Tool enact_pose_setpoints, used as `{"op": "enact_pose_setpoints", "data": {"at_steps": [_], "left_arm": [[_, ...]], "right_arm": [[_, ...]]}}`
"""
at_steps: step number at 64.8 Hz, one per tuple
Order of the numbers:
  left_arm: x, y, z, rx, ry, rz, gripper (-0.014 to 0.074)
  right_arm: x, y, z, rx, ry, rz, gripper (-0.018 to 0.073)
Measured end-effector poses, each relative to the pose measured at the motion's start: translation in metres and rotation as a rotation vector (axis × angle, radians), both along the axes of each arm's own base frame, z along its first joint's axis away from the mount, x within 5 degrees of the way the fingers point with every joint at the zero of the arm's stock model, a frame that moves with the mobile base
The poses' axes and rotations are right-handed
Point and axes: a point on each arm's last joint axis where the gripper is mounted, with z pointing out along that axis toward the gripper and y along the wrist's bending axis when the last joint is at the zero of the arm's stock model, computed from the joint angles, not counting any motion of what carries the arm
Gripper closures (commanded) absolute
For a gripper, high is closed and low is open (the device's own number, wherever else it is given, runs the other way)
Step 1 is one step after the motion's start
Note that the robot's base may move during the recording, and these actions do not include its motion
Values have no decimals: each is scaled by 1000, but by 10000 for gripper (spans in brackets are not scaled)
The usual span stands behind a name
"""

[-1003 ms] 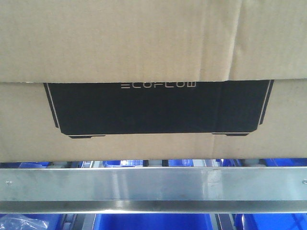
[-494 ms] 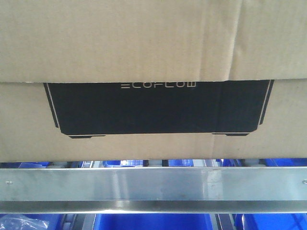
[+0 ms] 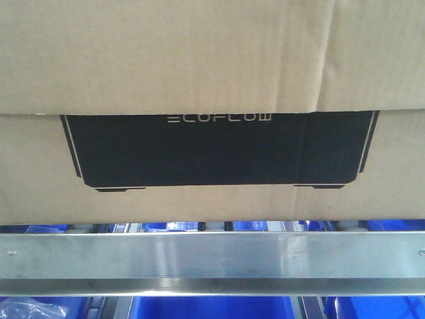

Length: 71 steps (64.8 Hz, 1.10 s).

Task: Grab box from left shelf to table start
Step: 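Close the right gripper onto the box's opposite side wall, then pull the ECOFLOW box off the shelf toward the robot with both grippers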

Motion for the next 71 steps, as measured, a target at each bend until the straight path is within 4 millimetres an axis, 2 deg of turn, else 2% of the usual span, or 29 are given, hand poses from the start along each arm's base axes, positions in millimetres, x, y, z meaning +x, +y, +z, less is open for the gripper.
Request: {"op": "enact_pose_setpoints", "data": {"at_steps": [14, 18, 71], "left_arm": [[0, 0, 0, -3, 1, 0, 699], [0, 0, 0, -3, 1, 0, 699], [0, 0, 0, -4, 2, -1, 699]], "right_arm": [[0, 0, 0, 0, 0, 0, 522], [0, 0, 0, 0, 0, 0, 502], [0, 0, 0, 2, 1, -1, 504]]}}
